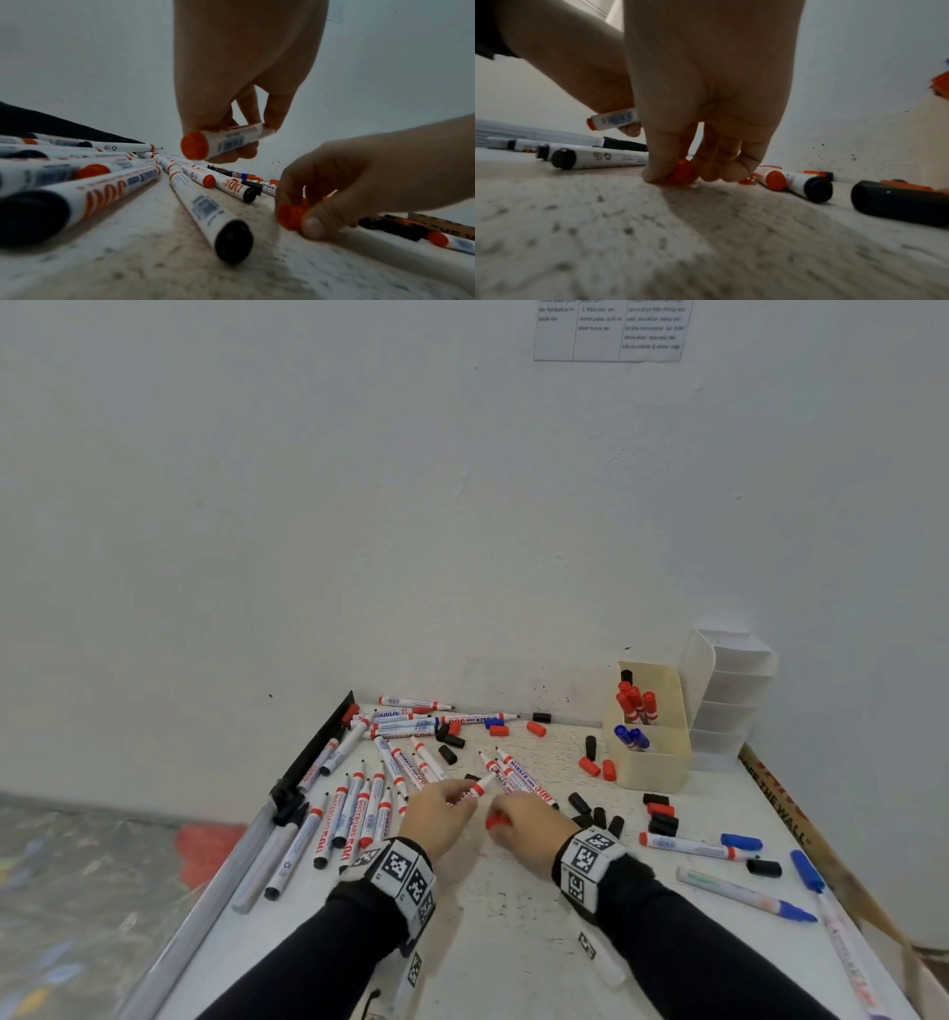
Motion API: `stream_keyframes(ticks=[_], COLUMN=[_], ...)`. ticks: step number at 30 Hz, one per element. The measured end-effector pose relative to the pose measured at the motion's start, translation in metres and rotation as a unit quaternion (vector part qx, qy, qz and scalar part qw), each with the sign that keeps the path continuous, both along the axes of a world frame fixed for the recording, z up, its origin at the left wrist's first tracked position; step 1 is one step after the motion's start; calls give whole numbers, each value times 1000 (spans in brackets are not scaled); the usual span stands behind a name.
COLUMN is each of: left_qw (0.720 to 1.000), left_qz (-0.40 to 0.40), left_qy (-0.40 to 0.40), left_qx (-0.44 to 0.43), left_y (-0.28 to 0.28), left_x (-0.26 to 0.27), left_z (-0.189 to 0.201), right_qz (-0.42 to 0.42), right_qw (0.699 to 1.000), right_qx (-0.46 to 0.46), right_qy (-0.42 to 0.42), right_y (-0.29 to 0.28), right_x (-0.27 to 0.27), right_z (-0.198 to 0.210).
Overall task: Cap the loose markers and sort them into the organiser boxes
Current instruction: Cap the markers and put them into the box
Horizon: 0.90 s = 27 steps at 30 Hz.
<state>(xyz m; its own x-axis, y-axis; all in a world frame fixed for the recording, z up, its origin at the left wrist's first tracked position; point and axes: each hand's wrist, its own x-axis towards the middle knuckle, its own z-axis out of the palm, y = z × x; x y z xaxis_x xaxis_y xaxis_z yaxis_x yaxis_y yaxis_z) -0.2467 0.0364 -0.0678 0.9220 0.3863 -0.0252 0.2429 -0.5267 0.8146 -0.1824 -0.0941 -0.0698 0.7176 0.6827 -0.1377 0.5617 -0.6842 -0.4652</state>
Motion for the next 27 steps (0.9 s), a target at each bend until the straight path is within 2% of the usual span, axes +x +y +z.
stream_keyframes(ticks=[3, 6, 9, 11, 13, 17, 20, 23, 27], left_qw=[999, 996, 992, 988, 986, 980, 978, 986, 987], left_qz=[-31, -59, -89, -111, -127, -176, -178, -146, -145], left_qy=[15, 26, 34, 38, 50, 45, 24, -7, -11], left_qx=[30, 60, 80, 97, 97, 76, 107, 78, 67], left_y=[-13, -23, -32, -35, -38, -38, -40, -42, -43], left_x=[-3, 0, 4, 6, 7, 6, 5, 7, 7], left_z=[-6, -11, -13, -16, -19, -17, -16, -20, -21], right_qz=[-78, -113, -92, -57, -56, -123, -146, -172, -188], right_qw=[991, 988, 990, 992, 990, 966, 970, 969, 969], right_qx=[108, 96, 105, 113, 130, 207, 177, 170, 155], right_qy=[8, -33, -33, -16, 7, 91, 80, 48, 34], right_y=[-18, -39, -55, -60, -62, -64, -62, -60, -56], right_x=[9, 17, 17, 13, 10, 7, 8, 10, 11], right_z=[2, -3, -8, -10, -11, -12, -12, -12, -13])
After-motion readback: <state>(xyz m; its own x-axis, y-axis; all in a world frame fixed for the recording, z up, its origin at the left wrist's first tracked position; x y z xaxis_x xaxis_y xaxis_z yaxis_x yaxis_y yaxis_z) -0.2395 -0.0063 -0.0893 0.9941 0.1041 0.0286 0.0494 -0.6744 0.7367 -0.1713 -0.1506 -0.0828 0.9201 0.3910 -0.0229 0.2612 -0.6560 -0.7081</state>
